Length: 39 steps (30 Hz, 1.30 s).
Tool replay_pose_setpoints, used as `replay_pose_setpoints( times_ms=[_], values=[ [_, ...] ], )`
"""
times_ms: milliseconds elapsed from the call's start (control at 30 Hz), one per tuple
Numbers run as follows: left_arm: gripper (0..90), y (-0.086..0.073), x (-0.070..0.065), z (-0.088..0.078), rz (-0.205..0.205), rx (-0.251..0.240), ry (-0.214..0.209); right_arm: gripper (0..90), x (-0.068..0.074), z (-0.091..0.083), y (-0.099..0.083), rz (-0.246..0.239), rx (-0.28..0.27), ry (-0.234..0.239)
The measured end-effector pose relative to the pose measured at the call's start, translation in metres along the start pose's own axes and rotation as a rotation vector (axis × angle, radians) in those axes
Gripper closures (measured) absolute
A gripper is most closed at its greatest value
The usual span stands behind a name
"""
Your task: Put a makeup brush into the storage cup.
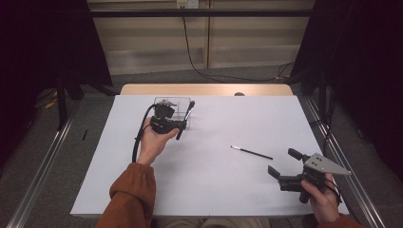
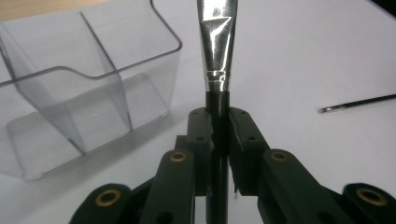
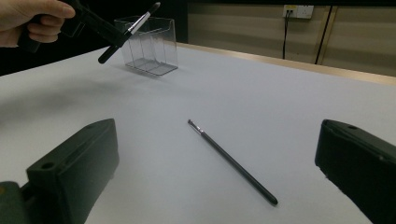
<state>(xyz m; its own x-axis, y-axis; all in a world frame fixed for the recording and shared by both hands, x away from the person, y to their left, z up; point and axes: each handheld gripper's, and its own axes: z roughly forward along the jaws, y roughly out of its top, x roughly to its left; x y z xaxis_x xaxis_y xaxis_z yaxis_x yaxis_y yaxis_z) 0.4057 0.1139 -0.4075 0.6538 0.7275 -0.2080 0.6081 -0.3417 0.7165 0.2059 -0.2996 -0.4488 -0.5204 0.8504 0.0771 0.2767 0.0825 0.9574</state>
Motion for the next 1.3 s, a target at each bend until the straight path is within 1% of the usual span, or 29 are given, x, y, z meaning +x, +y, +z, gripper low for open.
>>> replay_pose_setpoints(
  times_ms=[67,133,167,200,233,267,300,333,400,433,533,567,600,633,733,833,867,900,933,967,1000,1067,1167,1233,1300],
  values=[
    [79.9,0.0,-0.001,-0.002,0.001,-0.009,0.004,0.0,0.0,0.0,0.0,0.001,0.0,-0.002],
    [79.9,0.0,-0.001,-0.004,0.014,-0.026,0.002,0.0,0.0,0.0,0.0,0.005,-0.003,-0.002],
    [79.9,-0.001,-0.001,-0.005,0.01,-0.037,0.004,0.0,0.001,0.0,0.0,0.01,-0.005,-0.003],
    [79.9,-0.001,-0.001,-0.006,0.017,-0.04,0.002,0.0,0.001,0.0,0.001,0.003,-0.004,-0.002],
    [79.9,-0.001,-0.001,-0.006,0.001,-0.041,0.018,0.0,0.001,0.0,0.0,0.002,-0.003,-0.001],
    [79.9,-0.002,0.0,-0.007,0.002,-0.042,0.027,0.0,0.001,0.0,0.0,0.002,-0.003,-0.001],
    [79.9,-0.002,0.002,-0.008,-0.004,-0.054,0.013,0.0,0.001,0.0,0.0,0.003,-0.002,-0.002],
    [79.9,-0.003,0.003,-0.009,-0.002,-0.062,0.008,0.0,0.001,0.0,0.0,0.007,-0.004,-0.003],
    [79.9,-0.004,0.005,-0.01,-0.003,-0.082,0.016,0.0,0.0,0.0,0.0,0.005,-0.004,-0.003],
    [79.9,-0.005,0.006,-0.011,0.008,-0.088,0.017,0.0,0.0,0.0,0.0,0.008,-0.005,-0.003],
    [79.9,-0.007,0.007,-0.013,0.015,-0.12,0.011,0.0,-0.001,0.0,0.0,0.005,-0.001,-0.004],
    [79.9,-0.007,0.007,-0.014,0.026,-0.124,0.01,0.0,0.0,0.001,0.0,0.005,0.0,-0.003],
    [79.9,-0.007,0.007,-0.014,0.018,-0.133,0.01,0.0,0.0,0.001,0.0,0.01,-0.001,-0.004],
    [79.9,-0.007,0.007,-0.015,0.027,-0.139,0.01,0.0,0.0,0.001,0.0,0.006,-0.001,-0.002],
    [79.9,-0.008,0.007,-0.017,0.028,-0.163,-0.003,0.0,0.0,0.0,0.0,0.004,-0.001,-0.004],
    [79.9,-0.009,0.007,-0.019,0.036,-0.204,-0.008,0.0,0.0,0.0,0.001,0.008,-0.005,-0.005],
    [79.9,-0.009,0.008,-0.02,0.043,-0.21,-0.005,0.0,0.0,0.0,0.001,0.008,-0.004,-0.004],
    [79.9,-0.009,0.007,-0.021,0.034,-0.216,0.0,0.0,0.0,0.0,0.001,0.007,-0.004,-0.004],
    [79.9,-0.009,0.008,-0.022,0.035,-0.223,-0.003,0.0,0.0,0.0,0.001,0.007,-0.004,-0.004],
    [79.8,-0.009,0.008,-0.022,0.027,-0.23,-0.014,0.0,0.0,0.0,0.001,0.007,-0.005,-0.004],
    [79.8,-0.009,0.008,-0.023,0.028,-0.231,-0.009,0.0,0.0,0.0,0.001,0.008,-0.004,-0.005],
    [79.9,-0.01,0.007,-0.023,0.033,-0.249,-0.001,0.0,0.0,0.0,0.001,0.01,-0.005,-0.005],
    [79.8,-0.011,0.006,-0.024,0.043,-0.275,-0.003,0.0,-0.001,0.0,0.001,0.004,-0.003,-0.004],
    [79.8,-0.011,0.005,-0.025,0.045,-0.295,-0.019,0.0,0.0,0.0,0.001,0.004,-0.003,-0.004],
    [79.8,-0.011,0.004,-0.025,0.051,-0.304,-0.015,0.0,0.0,0.0,0.001,0.004,-0.004,-0.003]
  ],
)
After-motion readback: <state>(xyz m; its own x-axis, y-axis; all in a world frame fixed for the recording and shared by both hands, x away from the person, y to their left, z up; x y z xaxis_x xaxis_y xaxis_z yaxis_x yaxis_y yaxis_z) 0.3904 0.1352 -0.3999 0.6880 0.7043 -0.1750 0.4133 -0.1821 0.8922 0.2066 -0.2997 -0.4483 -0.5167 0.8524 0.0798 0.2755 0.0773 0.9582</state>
